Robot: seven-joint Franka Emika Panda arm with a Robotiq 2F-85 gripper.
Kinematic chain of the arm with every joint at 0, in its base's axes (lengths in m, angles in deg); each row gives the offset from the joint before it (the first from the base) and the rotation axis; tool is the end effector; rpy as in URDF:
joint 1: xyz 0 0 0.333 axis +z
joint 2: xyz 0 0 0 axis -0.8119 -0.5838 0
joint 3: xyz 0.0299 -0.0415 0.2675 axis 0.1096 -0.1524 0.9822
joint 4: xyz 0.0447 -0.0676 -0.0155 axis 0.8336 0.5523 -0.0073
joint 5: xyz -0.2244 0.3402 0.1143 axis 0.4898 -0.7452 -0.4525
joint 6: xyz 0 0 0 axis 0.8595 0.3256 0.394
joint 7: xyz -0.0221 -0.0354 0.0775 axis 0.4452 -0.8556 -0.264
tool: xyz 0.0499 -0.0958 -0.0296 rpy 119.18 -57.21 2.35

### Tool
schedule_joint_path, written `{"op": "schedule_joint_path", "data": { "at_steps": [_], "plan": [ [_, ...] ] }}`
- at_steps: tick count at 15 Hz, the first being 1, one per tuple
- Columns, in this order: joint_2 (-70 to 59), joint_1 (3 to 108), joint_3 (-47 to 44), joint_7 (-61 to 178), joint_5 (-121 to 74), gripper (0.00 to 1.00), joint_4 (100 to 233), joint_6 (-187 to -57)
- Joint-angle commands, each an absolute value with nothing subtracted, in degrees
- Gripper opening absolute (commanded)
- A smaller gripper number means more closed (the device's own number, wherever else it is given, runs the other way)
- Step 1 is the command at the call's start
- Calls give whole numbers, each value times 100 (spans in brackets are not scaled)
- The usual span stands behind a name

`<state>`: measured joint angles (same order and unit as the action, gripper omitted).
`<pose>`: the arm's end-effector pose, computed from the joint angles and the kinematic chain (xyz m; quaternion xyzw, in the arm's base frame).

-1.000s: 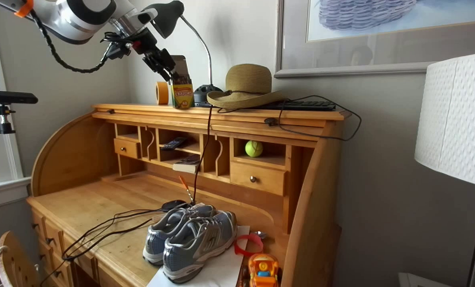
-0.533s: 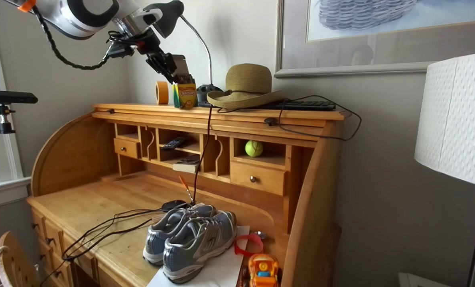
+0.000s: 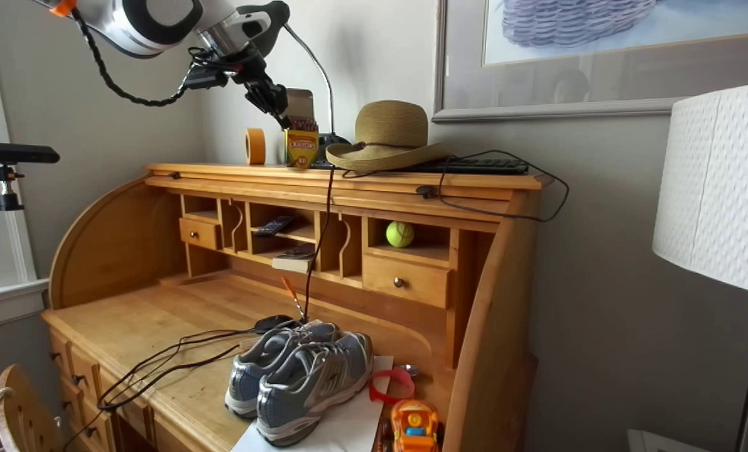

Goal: Put the crayon box in an upright position

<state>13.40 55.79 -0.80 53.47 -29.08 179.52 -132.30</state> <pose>0.6334 -0.0175 0.5713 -0.9329 0.0244 -0.3590 0.0137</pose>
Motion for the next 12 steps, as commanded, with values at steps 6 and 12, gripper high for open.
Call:
{"op": "schedule_joint_path", "data": {
  "at_steps": [6,12],
  "plan": [
    [529,5398,23,4666,-3594,0,16844,-12593],
    [512,5332,57,4662,-3648,27,16679,-12260]
  ]
}}
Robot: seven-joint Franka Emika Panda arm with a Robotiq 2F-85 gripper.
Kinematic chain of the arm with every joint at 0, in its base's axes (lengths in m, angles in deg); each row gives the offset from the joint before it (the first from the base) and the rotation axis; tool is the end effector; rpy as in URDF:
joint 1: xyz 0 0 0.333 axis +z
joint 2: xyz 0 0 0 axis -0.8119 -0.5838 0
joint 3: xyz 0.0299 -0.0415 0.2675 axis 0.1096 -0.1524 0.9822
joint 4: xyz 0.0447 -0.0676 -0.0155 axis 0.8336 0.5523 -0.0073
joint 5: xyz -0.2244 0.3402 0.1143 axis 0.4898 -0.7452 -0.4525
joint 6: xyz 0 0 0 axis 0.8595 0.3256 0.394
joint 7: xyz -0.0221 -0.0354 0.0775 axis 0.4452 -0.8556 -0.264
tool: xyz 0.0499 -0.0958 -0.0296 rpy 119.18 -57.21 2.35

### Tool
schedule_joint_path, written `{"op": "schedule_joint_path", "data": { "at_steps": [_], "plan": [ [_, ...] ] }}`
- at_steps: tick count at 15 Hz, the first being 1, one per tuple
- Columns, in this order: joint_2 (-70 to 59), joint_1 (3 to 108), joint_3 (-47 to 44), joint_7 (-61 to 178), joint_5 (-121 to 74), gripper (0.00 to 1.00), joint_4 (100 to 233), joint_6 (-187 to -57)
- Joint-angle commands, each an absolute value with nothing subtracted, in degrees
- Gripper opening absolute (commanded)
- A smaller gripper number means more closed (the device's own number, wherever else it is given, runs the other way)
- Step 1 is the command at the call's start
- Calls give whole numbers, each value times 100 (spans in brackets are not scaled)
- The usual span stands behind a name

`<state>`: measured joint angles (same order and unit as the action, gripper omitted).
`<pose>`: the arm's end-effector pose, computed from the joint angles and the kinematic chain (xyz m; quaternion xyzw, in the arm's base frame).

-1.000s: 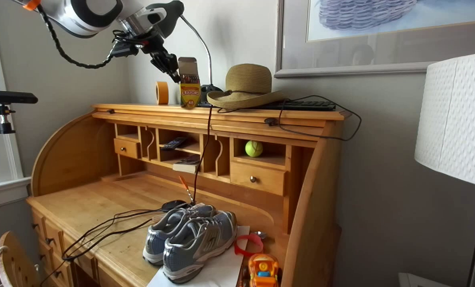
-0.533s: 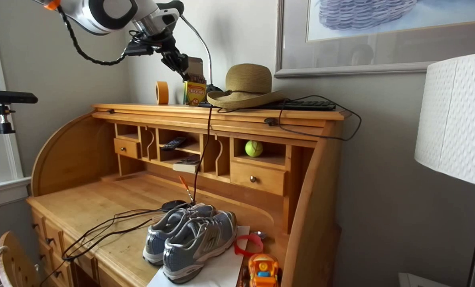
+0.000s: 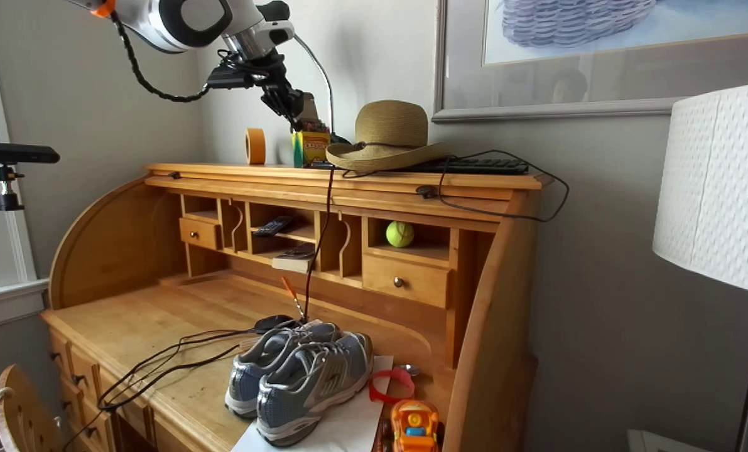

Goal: Put the crayon box in an upright position

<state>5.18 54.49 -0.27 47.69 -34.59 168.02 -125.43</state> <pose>0.6702 -0.0243 0.5741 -0.9426 0.0039 -0.3321 0.0351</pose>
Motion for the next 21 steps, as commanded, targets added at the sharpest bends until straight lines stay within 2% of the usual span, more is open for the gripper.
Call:
{"op": "schedule_joint_path", "data": {
  "at_steps": [1,2,10,15,16,21],
  "plan": [
    [594,5330,58,4664,-3654,26,16751,-12257],
    [679,5323,66,4632,-3701,40,16814,-12235],
    [1914,5400,64,4219,-4283,100,17891,-11871],
    [3141,5425,9,4283,-3925,100,19027,-11690],
    [2483,5491,-12,4343,-4043,100,18320,-11655],
    [3061,5513,-49,4354,-3968,100,18865,-11661]
  ]
}}
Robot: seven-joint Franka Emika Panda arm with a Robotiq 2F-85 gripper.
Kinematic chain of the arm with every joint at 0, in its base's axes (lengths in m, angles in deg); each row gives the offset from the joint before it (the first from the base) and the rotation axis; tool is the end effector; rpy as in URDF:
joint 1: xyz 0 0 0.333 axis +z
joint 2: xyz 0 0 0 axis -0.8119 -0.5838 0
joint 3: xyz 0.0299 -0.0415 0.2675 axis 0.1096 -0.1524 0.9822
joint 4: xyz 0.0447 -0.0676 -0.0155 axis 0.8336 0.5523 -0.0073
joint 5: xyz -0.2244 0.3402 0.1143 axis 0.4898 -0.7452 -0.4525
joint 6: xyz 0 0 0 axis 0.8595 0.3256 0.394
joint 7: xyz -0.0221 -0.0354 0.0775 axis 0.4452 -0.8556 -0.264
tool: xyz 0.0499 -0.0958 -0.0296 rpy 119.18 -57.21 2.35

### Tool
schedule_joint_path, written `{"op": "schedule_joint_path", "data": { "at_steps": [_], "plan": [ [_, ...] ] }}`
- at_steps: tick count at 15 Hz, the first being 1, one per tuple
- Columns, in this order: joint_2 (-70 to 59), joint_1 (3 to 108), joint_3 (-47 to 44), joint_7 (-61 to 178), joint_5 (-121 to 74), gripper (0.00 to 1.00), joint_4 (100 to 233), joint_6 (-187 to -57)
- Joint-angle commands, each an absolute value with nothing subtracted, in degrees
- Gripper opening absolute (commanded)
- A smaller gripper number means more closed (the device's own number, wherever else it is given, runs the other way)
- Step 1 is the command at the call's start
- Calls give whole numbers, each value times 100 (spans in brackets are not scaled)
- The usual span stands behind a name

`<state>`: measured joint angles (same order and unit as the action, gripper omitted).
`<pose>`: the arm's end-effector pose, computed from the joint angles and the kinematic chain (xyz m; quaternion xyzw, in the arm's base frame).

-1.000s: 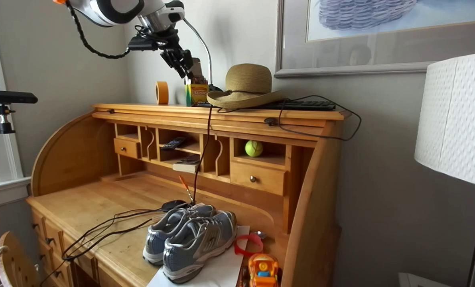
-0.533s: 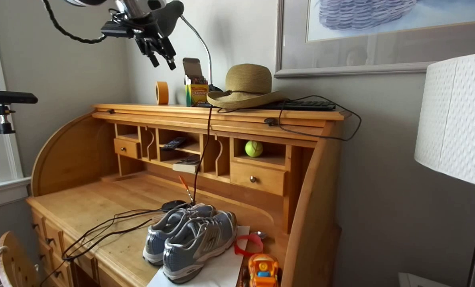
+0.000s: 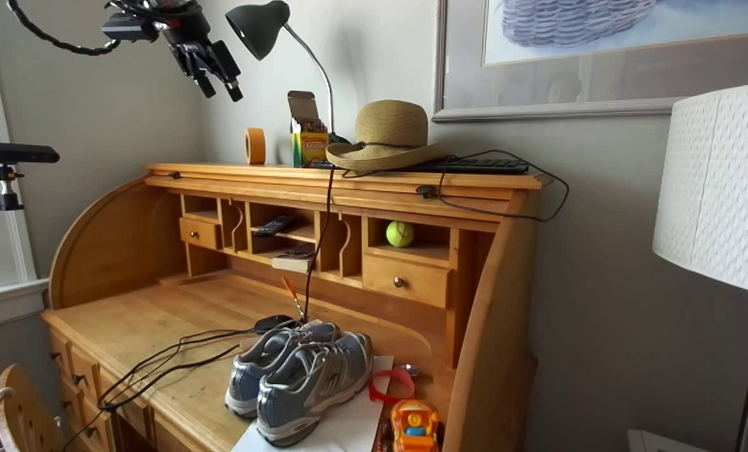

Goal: Put the crayon box in an upright position

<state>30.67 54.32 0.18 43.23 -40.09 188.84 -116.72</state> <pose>0.5419 -0.0142 0.6208 -0.9488 -0.0231 -0.3040 0.0821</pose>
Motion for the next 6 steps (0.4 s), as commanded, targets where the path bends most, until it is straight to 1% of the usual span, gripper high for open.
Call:
{"op": "schedule_joint_path", "data": {
  "at_steps": [1,6],
  "plan": [
    [3059,5513,-48,4353,-3967,100,18876,-11661],
    [3056,5512,-49,4353,-3965,100,18913,-11662]
  ]
}}
